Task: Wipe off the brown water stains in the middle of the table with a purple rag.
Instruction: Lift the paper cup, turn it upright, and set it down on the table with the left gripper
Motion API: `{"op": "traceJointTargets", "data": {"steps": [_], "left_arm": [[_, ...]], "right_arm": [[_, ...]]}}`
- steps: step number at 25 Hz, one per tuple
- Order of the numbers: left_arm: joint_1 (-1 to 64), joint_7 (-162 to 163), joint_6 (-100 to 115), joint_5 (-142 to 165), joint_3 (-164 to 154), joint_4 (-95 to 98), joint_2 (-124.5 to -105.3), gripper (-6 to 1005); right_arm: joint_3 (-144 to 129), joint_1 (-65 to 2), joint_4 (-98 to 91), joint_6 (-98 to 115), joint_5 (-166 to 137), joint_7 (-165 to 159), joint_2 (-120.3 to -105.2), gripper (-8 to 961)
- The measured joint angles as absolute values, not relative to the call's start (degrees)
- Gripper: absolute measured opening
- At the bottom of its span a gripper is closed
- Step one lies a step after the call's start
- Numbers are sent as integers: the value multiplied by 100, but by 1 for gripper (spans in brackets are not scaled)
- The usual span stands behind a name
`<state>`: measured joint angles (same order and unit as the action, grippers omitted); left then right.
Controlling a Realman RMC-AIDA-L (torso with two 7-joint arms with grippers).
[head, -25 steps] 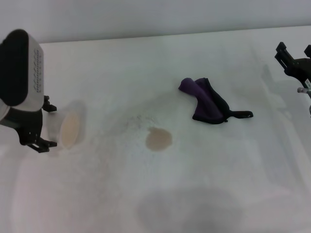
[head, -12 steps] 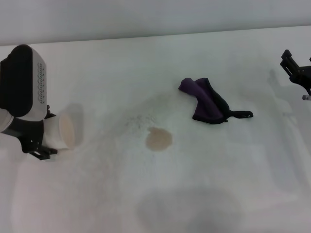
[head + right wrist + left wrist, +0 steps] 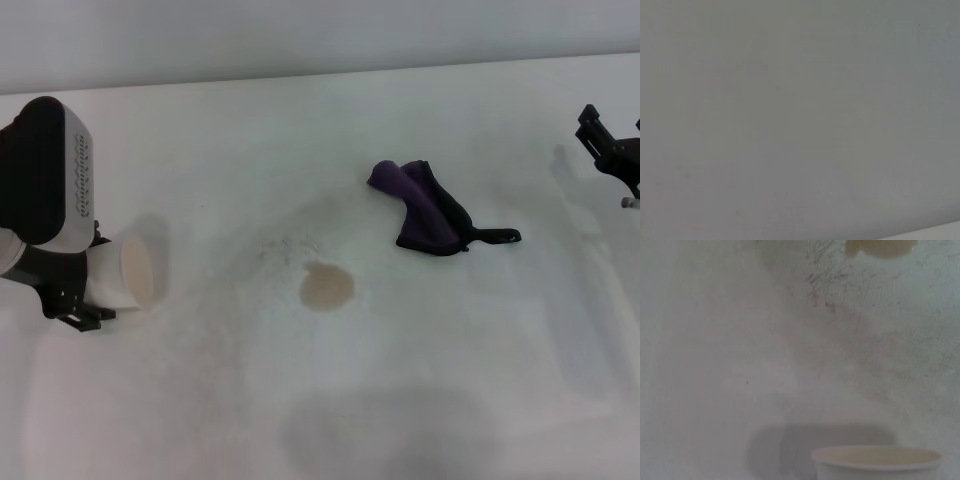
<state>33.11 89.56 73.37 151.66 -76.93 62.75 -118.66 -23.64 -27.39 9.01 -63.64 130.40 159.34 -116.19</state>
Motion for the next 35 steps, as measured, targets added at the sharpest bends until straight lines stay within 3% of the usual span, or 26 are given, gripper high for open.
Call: {"op": "traceJointTargets", "data": {"steps": [15, 23, 35], "left_arm": [[2584, 9129, 5655, 13760, -7660, 6610, -11901, 729], [2334, 7790, 4260, 10844, -7666, 5241, -11900, 727], [2516, 3942, 4810, 5277, -7740, 2503, -11958, 728]], "right_arm": [[-2364, -2781, 1014, -6510, 13032, 15935, -11619, 863], [-2320, -2802, 1023, -6579, 12904, 15935, -11619, 863], [-2334, -2954, 1019, -6550, 12902, 15935, -11619, 862]]}}
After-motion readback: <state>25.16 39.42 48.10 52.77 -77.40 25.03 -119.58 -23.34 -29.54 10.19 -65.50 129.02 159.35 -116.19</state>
